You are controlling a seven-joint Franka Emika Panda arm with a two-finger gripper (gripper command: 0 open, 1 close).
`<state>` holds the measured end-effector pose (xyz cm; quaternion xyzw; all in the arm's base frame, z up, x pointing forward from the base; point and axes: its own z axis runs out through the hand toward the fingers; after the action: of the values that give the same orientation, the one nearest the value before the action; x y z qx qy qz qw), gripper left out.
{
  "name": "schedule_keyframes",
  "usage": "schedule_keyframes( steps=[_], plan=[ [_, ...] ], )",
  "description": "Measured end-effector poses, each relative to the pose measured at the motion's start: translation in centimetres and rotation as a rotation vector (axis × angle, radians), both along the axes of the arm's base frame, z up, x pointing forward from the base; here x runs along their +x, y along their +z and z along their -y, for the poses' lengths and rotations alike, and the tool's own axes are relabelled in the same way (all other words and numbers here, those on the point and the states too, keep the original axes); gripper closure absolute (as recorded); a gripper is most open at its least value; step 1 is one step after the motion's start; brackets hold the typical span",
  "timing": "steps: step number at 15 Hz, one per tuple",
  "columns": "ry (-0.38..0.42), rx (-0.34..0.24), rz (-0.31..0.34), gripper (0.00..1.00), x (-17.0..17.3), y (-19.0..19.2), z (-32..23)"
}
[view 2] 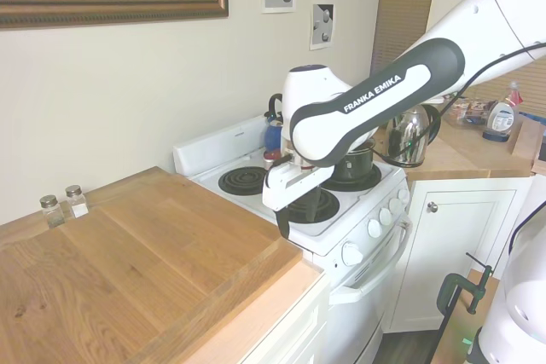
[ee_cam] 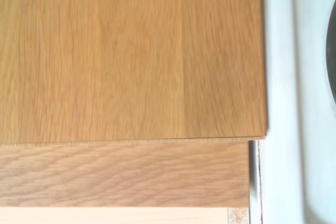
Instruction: Uncover the lid of the pot
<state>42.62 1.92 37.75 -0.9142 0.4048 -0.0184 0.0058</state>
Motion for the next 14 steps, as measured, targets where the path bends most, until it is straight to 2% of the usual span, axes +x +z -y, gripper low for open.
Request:
schedule_keyframes(
  steps=[3,6,10,14],
  plan=[
    [0.005,-0.001,0.009,0.0,0.0,0.2,0.1],
    [-0.029,0.002,0.073,0.0,-0.3,2.3,1.4],
    [-0.143,0.028,0.202,0.0,-2.1,7.2,6.7],
    [-0.289,0.075,0.31,0.0,-3.1,11.1,15.5]
  ],
)
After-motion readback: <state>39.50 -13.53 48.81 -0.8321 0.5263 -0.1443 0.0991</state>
